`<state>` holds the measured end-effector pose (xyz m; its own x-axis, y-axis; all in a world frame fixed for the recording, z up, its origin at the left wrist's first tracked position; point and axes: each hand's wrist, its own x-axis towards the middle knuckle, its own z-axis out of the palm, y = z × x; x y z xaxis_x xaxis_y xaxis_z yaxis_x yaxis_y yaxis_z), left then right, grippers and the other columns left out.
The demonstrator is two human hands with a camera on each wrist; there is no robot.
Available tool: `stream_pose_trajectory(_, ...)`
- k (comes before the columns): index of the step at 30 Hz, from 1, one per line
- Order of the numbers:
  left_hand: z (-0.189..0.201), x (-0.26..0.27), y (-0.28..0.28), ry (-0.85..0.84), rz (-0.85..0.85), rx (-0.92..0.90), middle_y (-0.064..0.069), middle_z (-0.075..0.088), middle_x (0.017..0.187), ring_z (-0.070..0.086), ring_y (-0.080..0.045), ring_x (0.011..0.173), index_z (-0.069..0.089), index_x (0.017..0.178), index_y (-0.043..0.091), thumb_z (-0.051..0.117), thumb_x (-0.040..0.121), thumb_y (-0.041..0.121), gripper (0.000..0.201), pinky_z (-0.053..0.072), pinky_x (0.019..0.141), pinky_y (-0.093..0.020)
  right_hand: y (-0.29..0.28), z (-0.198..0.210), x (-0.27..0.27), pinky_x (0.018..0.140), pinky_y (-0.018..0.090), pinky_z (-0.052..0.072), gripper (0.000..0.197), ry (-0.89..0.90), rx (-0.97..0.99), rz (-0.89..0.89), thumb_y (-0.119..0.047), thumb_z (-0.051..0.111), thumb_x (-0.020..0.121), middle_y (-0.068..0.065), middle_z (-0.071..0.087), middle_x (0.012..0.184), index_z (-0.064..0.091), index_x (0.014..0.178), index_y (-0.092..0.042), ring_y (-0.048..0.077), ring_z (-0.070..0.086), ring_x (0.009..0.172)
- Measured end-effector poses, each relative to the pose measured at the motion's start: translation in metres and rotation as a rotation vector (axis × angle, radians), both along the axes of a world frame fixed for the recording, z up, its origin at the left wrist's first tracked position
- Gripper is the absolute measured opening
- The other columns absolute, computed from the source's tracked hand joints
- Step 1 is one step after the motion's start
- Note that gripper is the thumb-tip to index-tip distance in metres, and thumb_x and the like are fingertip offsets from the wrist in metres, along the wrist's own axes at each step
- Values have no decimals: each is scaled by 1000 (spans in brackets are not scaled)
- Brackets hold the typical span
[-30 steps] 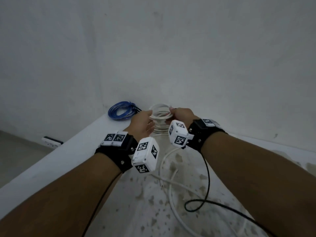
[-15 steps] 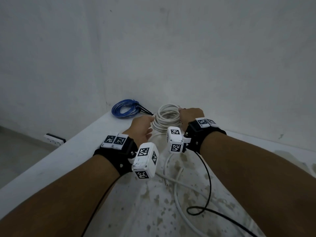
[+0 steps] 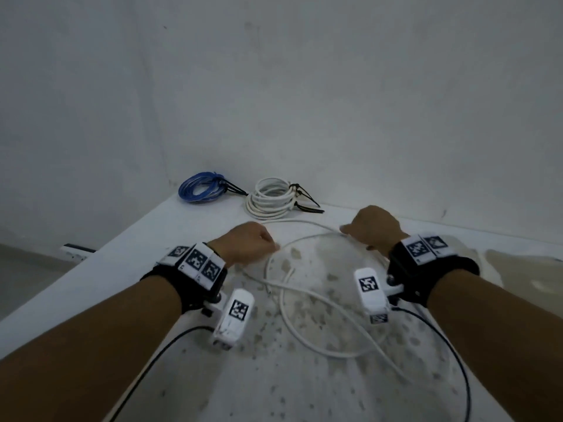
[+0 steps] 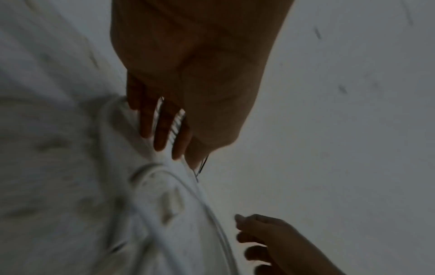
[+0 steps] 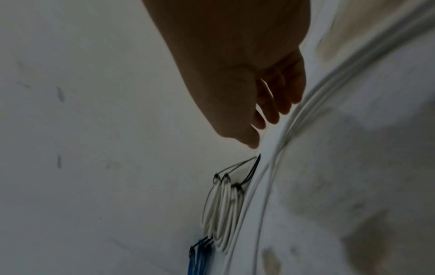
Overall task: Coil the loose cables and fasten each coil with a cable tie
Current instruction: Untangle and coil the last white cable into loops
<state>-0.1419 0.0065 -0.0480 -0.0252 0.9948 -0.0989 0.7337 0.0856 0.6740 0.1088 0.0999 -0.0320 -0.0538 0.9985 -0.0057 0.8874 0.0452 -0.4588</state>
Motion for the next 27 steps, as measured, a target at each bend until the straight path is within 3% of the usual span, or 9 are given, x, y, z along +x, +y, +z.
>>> stream_pose_trajectory(6,-3,21,-52,127,-425,-46,10,69,91,60,0,78,69,96,24,80,78,45,30,46,69,-15,-78,-7,64,61,33,52,60,-17,-131,142,-58,60,90,26,67,80,58,75,0,33,64,68)
stream_pose_trajectory(9,-1,32,-60,318,-447,65,11,64,88,57,-2,78,66,91,27,75,83,41,18,41,67,-18,-113,2,53,59,29,52,65,178,-168,289,-63,54,90,15,71,85,68,87,-1,23,64,70)
stream_pose_trajectory(11,1,43,-60,380,-419,164,12,61,88,56,-6,80,65,93,24,68,91,37,14,39,66,-17,-133,9,35,58,27,54,54,220,-297,418,-58,59,90,9,75,86,70,97,-6,19,68,70)
stream_pose_trajectory(14,13,68,-62,329,-394,249,6,64,86,61,-11,77,60,94,17,58,98,31,14,45,65,-20,-144,14,17,54,26,54,30,230,-311,491,-30,64,95,7,70,75,69,102,-1,19,66,62)
stream_pose_trajectory(18,32,79,-68,235,-323,379,7,58,69,54,-7,60,56,91,13,46,103,26,21,46,61,-28,-139,34,35,42,20,32,18,376,-78,332,-14,58,94,5,50,65,72,87,-4,14,38,46)
stream_pose_trajectory(21,41,65,-68,287,-317,420,6,58,68,53,-8,61,59,84,12,41,105,28,32,40,60,-21,-129,54,78,37,20,32,25,388,135,170,-24,63,94,1,47,53,70,74,-9,15,41,41)
stream_pose_trajectory(25,32,39,-54,533,-192,353,0,59,91,61,-27,93,50,84,25,49,99,33,18,48,80,-36,-113,57,141,48,29,47,38,304,296,-47,-33,59,97,9,59,63,71,78,-2,28,61,57)
stream_pose_trajectory(26,29,35,-53,571,-113,339,-4,57,103,58,-31,104,52,93,27,52,95,41,14,47,87,-42,-108,53,154,57,32,49,41,246,310,-96,-35,58,97,12,62,70,71,79,0,33,64,68)
stream_pose_trajectory(27,24,30,-51,576,-18,305,-9,54,120,53,-34,116,54,109,26,53,90,49,30,45,95,-45,-105,49,165,64,32,47,43,183,311,-139,-37,57,97,14,64,77,71,81,1,36,65,79)
